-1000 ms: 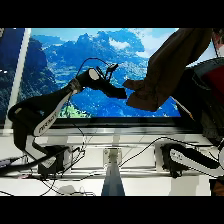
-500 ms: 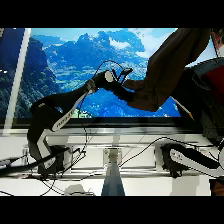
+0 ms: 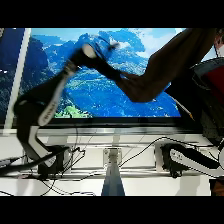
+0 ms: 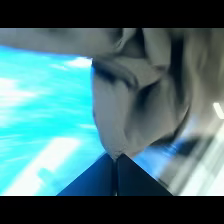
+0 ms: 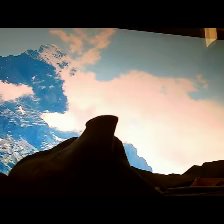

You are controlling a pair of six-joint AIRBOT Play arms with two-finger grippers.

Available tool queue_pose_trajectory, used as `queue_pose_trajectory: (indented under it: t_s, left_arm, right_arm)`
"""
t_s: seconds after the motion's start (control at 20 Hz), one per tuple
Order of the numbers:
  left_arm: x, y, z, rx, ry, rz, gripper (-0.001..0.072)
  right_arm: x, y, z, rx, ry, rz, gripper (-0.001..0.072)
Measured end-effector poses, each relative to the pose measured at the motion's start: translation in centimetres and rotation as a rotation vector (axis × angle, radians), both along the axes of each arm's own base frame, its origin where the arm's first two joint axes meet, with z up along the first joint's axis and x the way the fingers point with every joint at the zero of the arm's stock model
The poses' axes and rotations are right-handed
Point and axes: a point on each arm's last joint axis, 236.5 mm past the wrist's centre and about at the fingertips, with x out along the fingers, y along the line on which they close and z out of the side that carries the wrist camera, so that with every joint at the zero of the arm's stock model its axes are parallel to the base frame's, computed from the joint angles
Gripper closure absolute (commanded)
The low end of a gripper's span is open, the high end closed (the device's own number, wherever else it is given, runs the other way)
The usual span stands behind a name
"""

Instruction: Fold the clothes and pants, and hang the long-sleeved shirts on hangers.

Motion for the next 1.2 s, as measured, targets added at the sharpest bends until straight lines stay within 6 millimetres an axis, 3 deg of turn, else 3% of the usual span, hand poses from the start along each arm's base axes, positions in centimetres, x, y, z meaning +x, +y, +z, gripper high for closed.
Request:
queue_pose_trajectory:
  t_s: [0.15, 0.3, 0.45, 0.55, 0.7, 0.8, 0.95, 1.1, 1.2]
  left_arm:
    - [5.3, 11.1, 8.9, 0.001, -0.179, 0.242, 0.0695]
    - [6.5, 22.0, 18.4, -0.004, -0.385, 0.484, 0.0695]
    - [3.6, 30.9, 27.7, 0.014, -0.611, 0.693, 0.0695]
    - [0.2, 35.1, 33.0, 0.049, -0.750, 0.805, 0.0695]
    - [-5.6, 39.3, 38.4, 0.159, -0.913, 0.938, 0.0694]
    - [-9.3, 40.2, 40.2, 0.242, -0.968, 0.983, 0.0695]
    - [-12.8, 40.7, 40.0, 0.341, -0.957, 1.012, 0.0695]
    - [-12.3, 41.4, 36.5, 0.356, -0.856, 1.012, 0.0694]
    - [-10.1, 41.1, 32.2, 0.309, -0.749, 0.964, 0.0695]
  right_arm:
    - [0.0, -1.3, 0.2, -0.078, -0.005, -0.002, 0.0691]
    - [-0.3, -1.4, 0.5, -0.093, -0.007, 0.012, 0.0691]
    - [-1.3, 0.5, 1.8, -0.036, -0.039, 0.068, 0.0691]
    - [-2.8, 2.0, 3.2, 0.005, -0.068, 0.109, 0.0691]
    - [-6.5, 4.3, 4.7, 0.055, -0.068, 0.178, 0.0691]
    - [-9.7, 6.0, 4.8, 0.085, -0.026, 0.239, 0.0692]
    - [-14.2, 9.6, 4.6, 0.149, 0.039, 0.377, 0.0693]
    - [-15.1, 11.6, 3.5, 0.203, 0.088, 0.454, 0.0693]
    - [-13.9, 12.4, 0.7, 0.259, 0.170, 0.476, 0.0693]
